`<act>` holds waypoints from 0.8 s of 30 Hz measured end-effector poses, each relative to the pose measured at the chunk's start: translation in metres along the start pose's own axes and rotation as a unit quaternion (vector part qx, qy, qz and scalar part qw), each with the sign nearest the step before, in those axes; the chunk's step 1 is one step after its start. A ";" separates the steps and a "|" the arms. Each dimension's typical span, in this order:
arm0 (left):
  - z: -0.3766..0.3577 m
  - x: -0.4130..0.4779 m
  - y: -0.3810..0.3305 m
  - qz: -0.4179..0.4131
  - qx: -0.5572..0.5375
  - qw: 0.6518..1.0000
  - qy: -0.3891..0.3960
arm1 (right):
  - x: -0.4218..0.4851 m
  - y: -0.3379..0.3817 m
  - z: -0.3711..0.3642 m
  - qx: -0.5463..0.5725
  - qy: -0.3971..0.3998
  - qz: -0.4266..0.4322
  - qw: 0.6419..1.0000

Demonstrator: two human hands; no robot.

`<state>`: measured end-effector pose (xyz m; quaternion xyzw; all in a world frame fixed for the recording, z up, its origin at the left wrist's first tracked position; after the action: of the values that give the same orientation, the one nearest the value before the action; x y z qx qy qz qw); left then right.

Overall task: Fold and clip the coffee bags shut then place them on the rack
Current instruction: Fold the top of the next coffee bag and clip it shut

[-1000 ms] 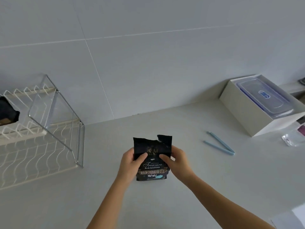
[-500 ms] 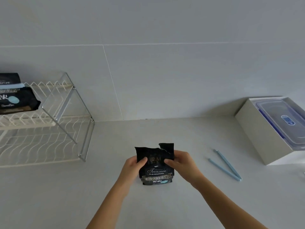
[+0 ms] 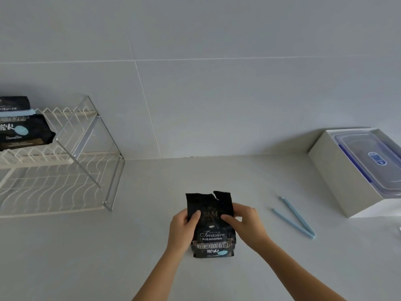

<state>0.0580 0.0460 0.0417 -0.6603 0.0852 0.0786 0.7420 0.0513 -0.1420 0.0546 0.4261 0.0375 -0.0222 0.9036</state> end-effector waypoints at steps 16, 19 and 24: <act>-0.006 -0.010 0.027 0.075 -0.031 0.992 0.093 | -0.019 -0.010 -0.013 0.060 0.060 -0.047 0.995; -0.008 -0.013 0.027 0.077 -0.058 0.992 0.077 | -0.016 -0.007 -0.008 0.079 0.071 -0.049 0.993; 0.002 -0.015 0.020 0.017 -0.071 0.996 -0.042 | -0.013 -0.009 0.001 0.107 0.007 -0.047 0.993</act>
<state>0.0392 0.0499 0.0264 -0.7060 0.0594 0.1243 0.6947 0.0377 -0.1483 0.0496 0.5182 0.0613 -0.0658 0.8505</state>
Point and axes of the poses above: each hand's wrist, its own x-axis towards the middle knuckle, its own z-axis out of the back of the hand, y = z × x, the point moved 4 cm from there along x, towards the middle knuckle, and after that the axes turned 7 degrees about -x, right-handed, at the moved point
